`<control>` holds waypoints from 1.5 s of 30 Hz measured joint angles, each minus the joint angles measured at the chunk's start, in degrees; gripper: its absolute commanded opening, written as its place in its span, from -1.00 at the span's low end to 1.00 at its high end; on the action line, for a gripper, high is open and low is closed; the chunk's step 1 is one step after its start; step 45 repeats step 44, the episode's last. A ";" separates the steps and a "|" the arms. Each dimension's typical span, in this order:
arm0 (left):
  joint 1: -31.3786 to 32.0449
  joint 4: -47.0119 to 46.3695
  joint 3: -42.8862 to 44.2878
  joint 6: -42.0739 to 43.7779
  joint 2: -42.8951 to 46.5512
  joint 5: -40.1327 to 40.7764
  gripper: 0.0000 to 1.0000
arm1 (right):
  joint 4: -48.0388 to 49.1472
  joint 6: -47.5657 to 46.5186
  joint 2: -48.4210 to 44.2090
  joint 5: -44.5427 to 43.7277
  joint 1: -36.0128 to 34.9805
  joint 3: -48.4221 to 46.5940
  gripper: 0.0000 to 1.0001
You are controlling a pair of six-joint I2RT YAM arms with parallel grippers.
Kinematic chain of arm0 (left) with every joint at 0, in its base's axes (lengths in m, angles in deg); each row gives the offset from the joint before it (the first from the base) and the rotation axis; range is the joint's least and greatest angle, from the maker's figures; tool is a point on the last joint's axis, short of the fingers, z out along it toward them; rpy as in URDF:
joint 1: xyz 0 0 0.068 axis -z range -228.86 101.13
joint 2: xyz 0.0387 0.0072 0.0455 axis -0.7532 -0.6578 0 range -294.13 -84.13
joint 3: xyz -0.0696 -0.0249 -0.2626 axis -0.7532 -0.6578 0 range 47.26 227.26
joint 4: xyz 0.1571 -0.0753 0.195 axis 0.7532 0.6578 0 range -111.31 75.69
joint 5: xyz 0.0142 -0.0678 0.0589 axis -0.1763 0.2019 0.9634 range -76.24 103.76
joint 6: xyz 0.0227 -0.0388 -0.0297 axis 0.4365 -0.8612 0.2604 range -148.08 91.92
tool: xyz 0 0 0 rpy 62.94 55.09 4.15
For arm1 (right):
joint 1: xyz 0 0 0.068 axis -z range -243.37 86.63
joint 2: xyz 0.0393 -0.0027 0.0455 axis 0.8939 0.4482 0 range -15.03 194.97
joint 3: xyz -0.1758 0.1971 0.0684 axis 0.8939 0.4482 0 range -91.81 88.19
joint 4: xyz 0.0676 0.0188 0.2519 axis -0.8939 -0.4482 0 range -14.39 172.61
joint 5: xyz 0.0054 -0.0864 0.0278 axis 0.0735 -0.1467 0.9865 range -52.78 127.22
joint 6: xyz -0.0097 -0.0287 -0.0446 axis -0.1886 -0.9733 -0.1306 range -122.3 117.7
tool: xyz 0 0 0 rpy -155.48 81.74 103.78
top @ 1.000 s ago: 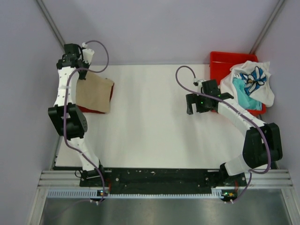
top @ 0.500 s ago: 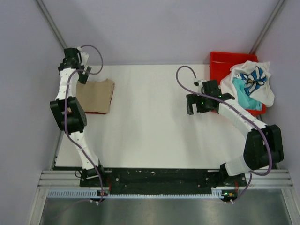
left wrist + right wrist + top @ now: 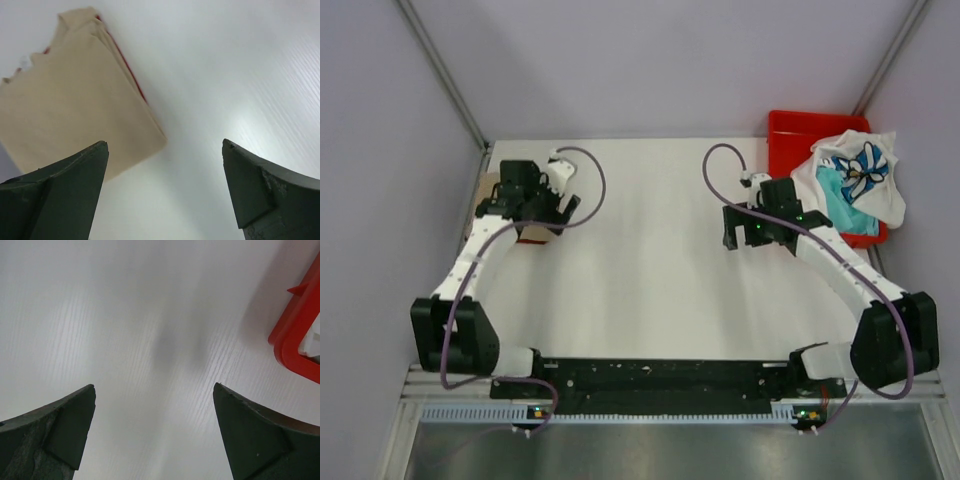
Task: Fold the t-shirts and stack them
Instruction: Put the neatly folded tshirt into the corner of the board with the left arm
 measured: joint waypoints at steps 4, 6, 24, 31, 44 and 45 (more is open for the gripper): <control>-0.24 -7.08 -17.29 -0.90 10.71 -6.43 0.97 | 2.19 0.52 -3.82 0.26 0.00 3.30 0.97; -0.31 -8.98 -22.53 -1.07 13.40 -7.87 0.98 | 4.33 1.44 -6.84 0.46 0.00 6.27 0.97; -0.28 -41.07 -56.96 -12.37 28.30 -8.94 0.98 | 20.59 7.39 -31.69 -5.25 0.00 32.70 0.97; -0.28 -46.29 -56.98 -14.23 28.63 -8.20 0.97 | 22.43 7.74 -33.97 -7.52 0.00 33.73 0.97; -0.28 -46.66 -56.98 -15.06 28.22 -7.28 0.97 | 23.78 7.72 -33.92 -8.20 0.00 34.01 0.97; -0.28 -46.66 -56.98 -15.06 28.22 -7.28 0.97 | 23.78 7.72 -33.92 -8.20 0.00 34.01 0.97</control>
